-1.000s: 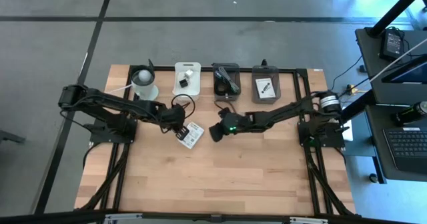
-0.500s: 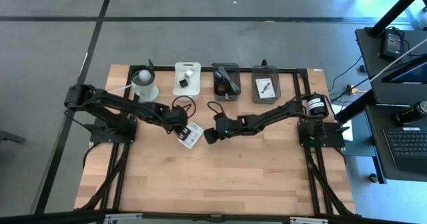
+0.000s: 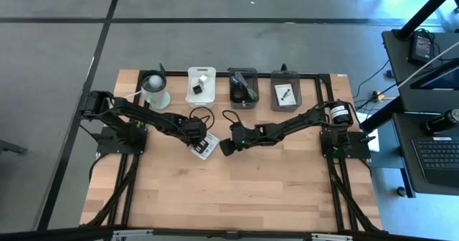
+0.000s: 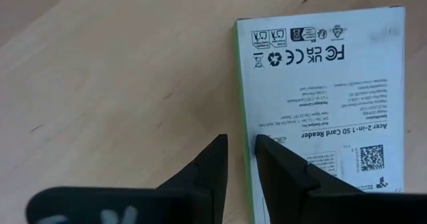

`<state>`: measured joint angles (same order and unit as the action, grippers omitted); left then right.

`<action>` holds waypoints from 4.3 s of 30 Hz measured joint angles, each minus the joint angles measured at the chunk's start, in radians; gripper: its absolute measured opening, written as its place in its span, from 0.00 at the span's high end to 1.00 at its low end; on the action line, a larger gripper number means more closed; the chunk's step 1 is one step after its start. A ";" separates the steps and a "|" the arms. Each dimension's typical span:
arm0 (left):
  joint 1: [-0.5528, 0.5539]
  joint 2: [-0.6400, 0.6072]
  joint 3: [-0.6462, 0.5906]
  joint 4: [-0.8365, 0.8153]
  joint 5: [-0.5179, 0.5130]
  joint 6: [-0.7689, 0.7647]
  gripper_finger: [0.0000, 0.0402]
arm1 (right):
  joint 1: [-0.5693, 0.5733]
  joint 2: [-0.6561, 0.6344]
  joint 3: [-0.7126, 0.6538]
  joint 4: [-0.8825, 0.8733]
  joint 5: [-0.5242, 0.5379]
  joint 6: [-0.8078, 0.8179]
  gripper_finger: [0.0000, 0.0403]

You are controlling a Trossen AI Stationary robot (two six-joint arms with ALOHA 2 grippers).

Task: Pick and place items into bin
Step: Put the card reader box into the right black bin

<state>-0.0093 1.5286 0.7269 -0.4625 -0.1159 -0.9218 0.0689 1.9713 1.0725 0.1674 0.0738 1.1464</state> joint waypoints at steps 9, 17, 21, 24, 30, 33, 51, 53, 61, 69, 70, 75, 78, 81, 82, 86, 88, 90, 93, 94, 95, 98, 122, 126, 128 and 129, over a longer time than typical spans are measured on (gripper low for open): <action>0.000 0.004 -0.002 -0.002 0.004 0.000 0.85 | -0.009 0.000 0.000 0.000 0.000 0.032 0.72; 0.003 -0.055 -0.008 -0.024 -0.003 0.000 0.90 | -0.014 0.000 0.000 0.000 0.000 0.031 0.72; 0.019 -0.071 -0.008 -0.065 -0.017 0.000 0.91 | -0.014 0.000 0.000 0.001 0.000 0.031 0.72; 0.025 -0.071 -0.008 -0.071 -0.017 0.001 0.91 | -0.014 0.000 0.000 0.001 0.000 0.031 0.72; 0.025 -0.071 -0.008 -0.061 -0.012 0.004 0.92 | -0.014 0.000 0.000 0.000 0.000 0.029 0.72; 0.026 -0.071 -0.007 -0.055 0.013 0.004 0.92 | -0.015 0.000 -0.001 0.000 0.000 0.028 0.72; 0.026 -0.077 -0.084 0.052 0.025 -0.055 0.94 | -0.021 -0.001 -0.001 -0.002 -0.016 0.023 0.72; 0.026 -0.071 -0.091 0.041 0.033 -0.055 0.94 | -0.021 -0.001 -0.001 -0.002 -0.016 0.023 0.72; 0.026 -0.072 -0.089 0.051 0.033 -0.052 0.94 | -0.023 -0.001 -0.002 0.024 -0.016 0.026 0.72; 0.025 -0.075 -0.089 0.055 0.041 -0.055 0.94 | -0.047 -0.002 -0.002 0.067 -0.058 0.022 0.72; 0.026 -0.079 -0.089 0.057 0.041 -0.061 0.94 | -0.048 -0.002 -0.002 0.054 -0.058 0.020 0.72; 0.025 -0.112 -0.089 0.113 0.041 -0.062 0.94 | -0.047 -0.002 -0.002 0.011 -0.061 0.014 0.72; 0.026 -0.135 -0.089 0.119 0.026 -0.062 0.94 | -0.047 -0.002 -0.002 0.001 -0.061 0.002 0.72; 0.026 -0.141 -0.089 0.122 0.033 -0.061 0.94 | -0.047 -0.002 -0.002 -0.006 -0.061 0.001 0.72; 0.026 -0.141 -0.089 0.128 0.036 -0.062 0.94 | -0.047 -0.002 -0.002 -0.006 -0.061 0.000 0.72; 0.026 -0.132 -0.089 0.140 0.039 -0.063 0.94 | -0.047 -0.002 -0.002 -0.006 -0.061 0.000 0.72; 0.026 -0.124 -0.089 0.154 0.041 -0.063 0.94 | -0.047 -0.002 -0.002 -0.006 -0.060 0.000 0.72; 0.025 -0.114 -0.088 0.158 0.042 -0.063 0.94 | -0.047 -0.002 -0.002 -0.011 -0.049 -0.003 0.72; 0.026 -0.106 -0.088 0.154 0.041 -0.062 0.94 | -0.047 0.003 -0.002 -0.010 -0.045 -0.003 0.72; 0.025 -0.106 -0.088 0.154 0.041 -0.062 0.94 | -0.047 0.004 -0.002 -0.009 -0.045 -0.003 0.72; 0.025 -0.106 -0.088 0.153 0.041 -0.062 0.94 | -0.047 0.005 -0.002 -0.010 -0.045 -0.003 0.72; 0.025 -0.106 -0.088 0.153 0.035 -0.061 0.94 | -0.047 0.018 -0.001 -0.006 -0.045 -0.002 0.72; 0.024 -0.106 -0.088 0.163 0.013 -0.087 0.94 | -0.047 0.017 -0.001 0.000 -0.042 -0.003 0.72; 0.024 -0.106 -0.088 0.179 0.005 -0.087 0.94 | -0.047 0.017 -0.001 0.000 -0.042 -0.026 0.72; 0.024 -0.106 -0.088 0.180 0.005 -0.087 0.94 | -0.047 0.017 -0.001 0.000 -0.050 -0.032 0.72; 0.024 -0.106 -0.088 0.180 0.005 -0.087 0.94 | -0.047 0.017 -0.001 0.000 -0.058 -0.034 0.72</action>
<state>0.0151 1.4227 0.6388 -0.2829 -0.1108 -1.0087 0.0216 1.9884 1.0714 0.1673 0.0153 1.1126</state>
